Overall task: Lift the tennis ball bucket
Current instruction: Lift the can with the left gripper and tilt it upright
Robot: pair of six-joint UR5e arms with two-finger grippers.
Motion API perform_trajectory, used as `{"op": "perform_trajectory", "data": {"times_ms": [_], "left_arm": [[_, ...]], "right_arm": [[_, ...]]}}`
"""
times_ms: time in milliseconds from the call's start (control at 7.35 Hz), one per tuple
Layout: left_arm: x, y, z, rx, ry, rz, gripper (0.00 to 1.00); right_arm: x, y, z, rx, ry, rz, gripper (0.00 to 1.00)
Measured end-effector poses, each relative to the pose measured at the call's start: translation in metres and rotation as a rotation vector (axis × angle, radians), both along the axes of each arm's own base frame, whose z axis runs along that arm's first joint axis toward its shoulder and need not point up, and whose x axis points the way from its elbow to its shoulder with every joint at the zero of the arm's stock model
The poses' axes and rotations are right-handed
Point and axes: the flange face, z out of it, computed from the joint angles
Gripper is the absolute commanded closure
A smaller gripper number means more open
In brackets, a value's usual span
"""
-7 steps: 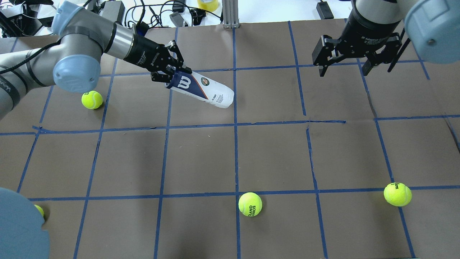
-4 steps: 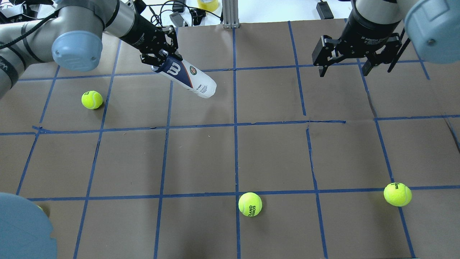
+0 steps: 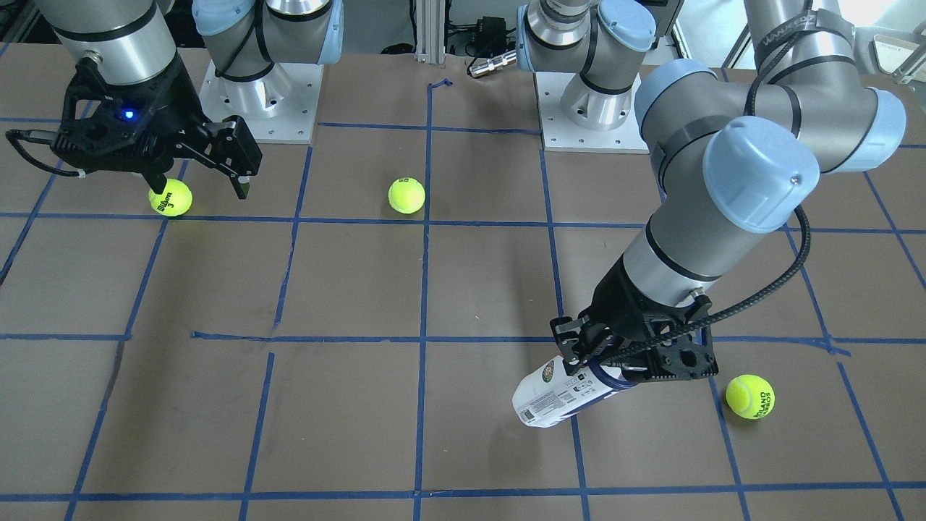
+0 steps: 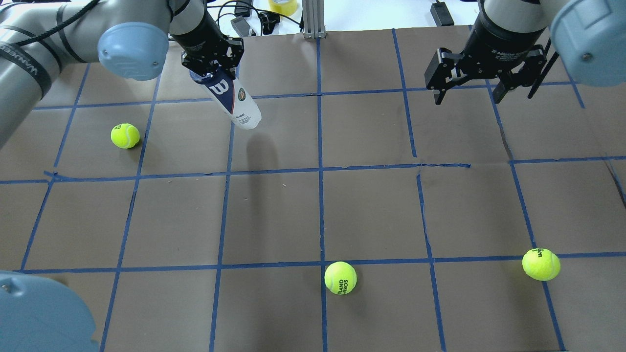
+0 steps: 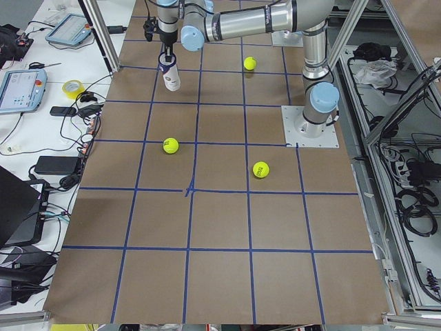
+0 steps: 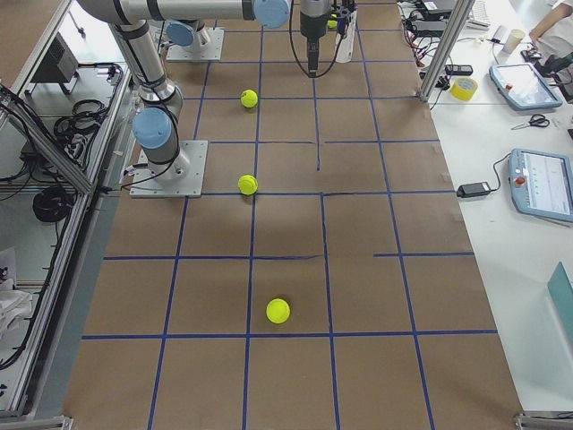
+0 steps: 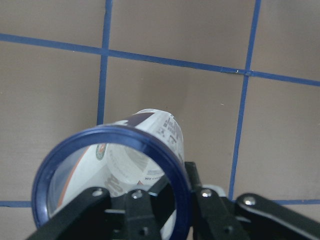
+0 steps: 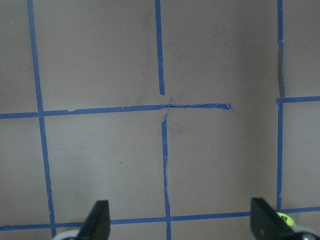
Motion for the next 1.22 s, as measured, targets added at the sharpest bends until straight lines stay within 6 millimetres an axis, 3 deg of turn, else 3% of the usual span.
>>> {"op": "perform_trajectory", "data": {"times_ms": [272, 680, 816, 952, 1224], "left_arm": [[-0.029, -0.007, -0.014, 0.003, -0.067, -0.032, 1.0], [-0.055, -0.013, -0.032, 0.011, -0.074, -0.041, 1.0], [-0.061, -0.013, -0.039, 0.016, -0.073, -0.037, 0.46], [-0.065, -0.013, -0.043, 0.021, -0.081, -0.035, 0.0], [-0.066, -0.011, -0.041, 0.022, -0.112, -0.031, 0.0]], "right_arm": [[0.0, 0.0, 0.0, -0.002, 0.0, 0.0, 0.0], [-0.001, -0.001, 0.0, -0.007, 0.0, 0.0, 0.0], [-0.001, -0.002, 0.0, -0.008, 0.0, 0.0, 0.0], [-0.001, -0.001, 0.001, -0.009, 0.0, 0.0, 0.0], [-0.001, -0.001, 0.001, -0.009, 0.0, -0.001, 0.0]]}}
